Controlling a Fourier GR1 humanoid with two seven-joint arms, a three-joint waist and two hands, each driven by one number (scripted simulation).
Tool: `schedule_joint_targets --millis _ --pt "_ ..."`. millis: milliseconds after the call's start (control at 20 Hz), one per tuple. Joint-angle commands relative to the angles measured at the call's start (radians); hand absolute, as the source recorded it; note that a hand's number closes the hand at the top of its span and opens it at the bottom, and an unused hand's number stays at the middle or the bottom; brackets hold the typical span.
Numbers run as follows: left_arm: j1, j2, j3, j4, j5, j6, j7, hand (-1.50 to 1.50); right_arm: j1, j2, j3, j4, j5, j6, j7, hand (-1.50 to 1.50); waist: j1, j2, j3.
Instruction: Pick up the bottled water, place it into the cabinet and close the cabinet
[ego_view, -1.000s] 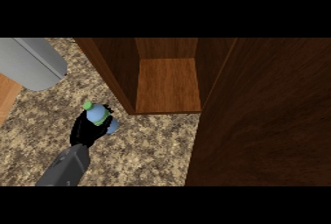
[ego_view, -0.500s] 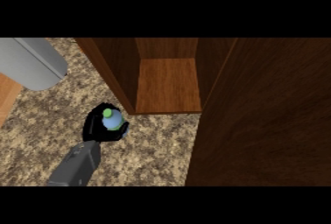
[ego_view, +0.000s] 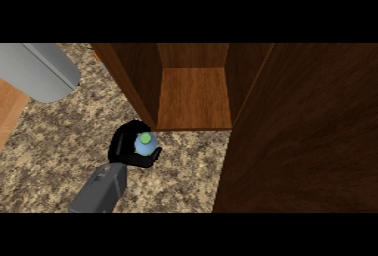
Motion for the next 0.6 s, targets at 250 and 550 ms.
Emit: schedule_joint_targets --millis 250,550 --pt "-0.077 -0.026 -0.142 -0.032 0.166 -0.002 0.067 1.5 0.01 0.004 -0.18 -0.032 -0.202 0.08 -0.01 -1.5 -0.011 -0.002 0.0" --pt "-0.143 -0.025 -0.16 -0.071 0.252 0.05 0.13 1.5 0.072 0.031 -0.226 0.008 -0.242 0.137 -0.076 -1.5 -0.034 -0.007 0.001"
